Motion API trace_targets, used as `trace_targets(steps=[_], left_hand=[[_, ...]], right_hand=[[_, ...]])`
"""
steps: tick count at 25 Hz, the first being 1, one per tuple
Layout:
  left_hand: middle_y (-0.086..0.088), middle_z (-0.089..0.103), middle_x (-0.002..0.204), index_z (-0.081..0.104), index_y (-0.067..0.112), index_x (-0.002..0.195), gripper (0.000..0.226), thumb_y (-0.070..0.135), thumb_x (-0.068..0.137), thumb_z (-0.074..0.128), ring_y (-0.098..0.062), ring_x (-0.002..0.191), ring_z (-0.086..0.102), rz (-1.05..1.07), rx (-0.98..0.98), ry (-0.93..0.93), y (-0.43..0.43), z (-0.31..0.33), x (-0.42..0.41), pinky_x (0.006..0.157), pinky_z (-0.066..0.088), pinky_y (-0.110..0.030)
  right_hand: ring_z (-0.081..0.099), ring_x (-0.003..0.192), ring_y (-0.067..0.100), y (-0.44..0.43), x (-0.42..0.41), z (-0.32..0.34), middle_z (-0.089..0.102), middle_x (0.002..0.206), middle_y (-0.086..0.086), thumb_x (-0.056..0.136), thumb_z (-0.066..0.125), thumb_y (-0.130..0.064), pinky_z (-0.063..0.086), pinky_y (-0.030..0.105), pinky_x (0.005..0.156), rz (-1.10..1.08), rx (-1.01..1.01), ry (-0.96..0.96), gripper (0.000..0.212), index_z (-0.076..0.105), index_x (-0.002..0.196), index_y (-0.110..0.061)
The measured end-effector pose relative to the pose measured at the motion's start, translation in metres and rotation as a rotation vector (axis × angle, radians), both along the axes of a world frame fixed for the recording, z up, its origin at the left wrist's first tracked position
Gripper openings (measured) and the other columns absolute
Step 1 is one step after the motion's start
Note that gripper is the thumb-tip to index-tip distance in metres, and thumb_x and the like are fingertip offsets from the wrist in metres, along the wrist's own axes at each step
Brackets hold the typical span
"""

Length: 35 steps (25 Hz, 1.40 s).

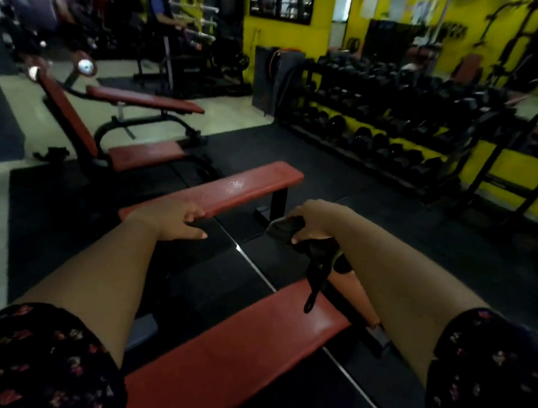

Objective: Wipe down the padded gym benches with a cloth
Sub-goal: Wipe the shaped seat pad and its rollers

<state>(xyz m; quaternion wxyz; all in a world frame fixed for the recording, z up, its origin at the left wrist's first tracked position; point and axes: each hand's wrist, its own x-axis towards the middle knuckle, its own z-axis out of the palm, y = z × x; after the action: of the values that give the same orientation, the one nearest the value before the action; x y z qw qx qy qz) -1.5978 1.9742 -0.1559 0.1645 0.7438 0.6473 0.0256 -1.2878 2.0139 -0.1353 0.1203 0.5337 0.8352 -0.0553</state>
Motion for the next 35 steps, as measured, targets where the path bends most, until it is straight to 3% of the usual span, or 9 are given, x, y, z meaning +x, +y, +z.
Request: trace_targets(steps=[7,16,23,27,31,35], left_hand=[[-0.001,0.058,0.133,0.051,0.026,0.140,0.061,0.052,0.087,0.066,-0.019,0.119,0.055,-0.180,0.051,0.092,0.012,0.042,0.096,0.093,0.036,-0.025],[0.005,0.062,0.125,0.051,0.030,0.139,0.060,0.055,0.086,0.065,-0.016,0.115,0.058,-0.334,0.063,0.085,0.015,0.031,0.255,0.104,0.043,-0.035],[0.010,0.056,0.120,0.051,0.034,0.138,0.061,0.057,0.084,0.065,-0.012,0.110,0.056,-0.408,0.023,0.029,-0.001,0.021,0.381,0.100,0.048,-0.040],[0.008,0.055,0.126,0.050,0.035,0.138,0.060,0.055,0.083,0.064,-0.014,0.116,0.054,-0.435,-0.016,0.041,-0.010,0.015,0.440,0.101,0.046,-0.040],[0.009,0.054,0.129,0.051,0.036,0.138,0.061,0.056,0.082,0.064,-0.014,0.117,0.054,-0.458,-0.046,0.053,-0.018,0.003,0.481,0.101,0.045,-0.038],[0.005,0.055,0.130,0.050,0.038,0.138,0.068,0.062,0.074,0.059,-0.016,0.117,0.055,-0.468,-0.118,0.064,-0.021,-0.022,0.506,0.101,0.046,-0.040]], right_hand=[[0.051,0.120,0.026,-0.036,0.078,0.045,0.054,0.131,0.000,0.083,0.067,-0.050,0.049,0.040,0.090,-0.137,0.079,-0.049,0.058,0.050,0.136,-0.035],[0.056,0.108,0.025,-0.078,0.201,0.033,0.056,0.123,0.000,0.085,0.063,-0.045,0.048,0.038,0.074,-0.296,0.071,-0.011,0.051,0.051,0.134,-0.036],[0.054,0.115,0.027,-0.108,0.316,0.043,0.050,0.129,0.001,0.087,0.062,-0.048,0.051,0.043,0.085,-0.370,0.088,-0.056,0.057,0.045,0.140,-0.038],[0.054,0.116,0.027,-0.124,0.372,0.038,0.049,0.130,0.000,0.087,0.062,-0.048,0.051,0.043,0.088,-0.410,0.097,-0.020,0.057,0.044,0.141,-0.041],[0.054,0.116,0.027,-0.136,0.413,0.026,0.049,0.129,0.000,0.088,0.061,-0.047,0.048,0.040,0.083,-0.449,0.088,-0.003,0.055,0.044,0.140,-0.043],[0.051,0.120,0.029,-0.136,0.445,-0.002,0.047,0.131,0.001,0.087,0.062,-0.047,0.046,0.043,0.089,-0.515,0.013,0.072,0.056,0.042,0.140,-0.044]])
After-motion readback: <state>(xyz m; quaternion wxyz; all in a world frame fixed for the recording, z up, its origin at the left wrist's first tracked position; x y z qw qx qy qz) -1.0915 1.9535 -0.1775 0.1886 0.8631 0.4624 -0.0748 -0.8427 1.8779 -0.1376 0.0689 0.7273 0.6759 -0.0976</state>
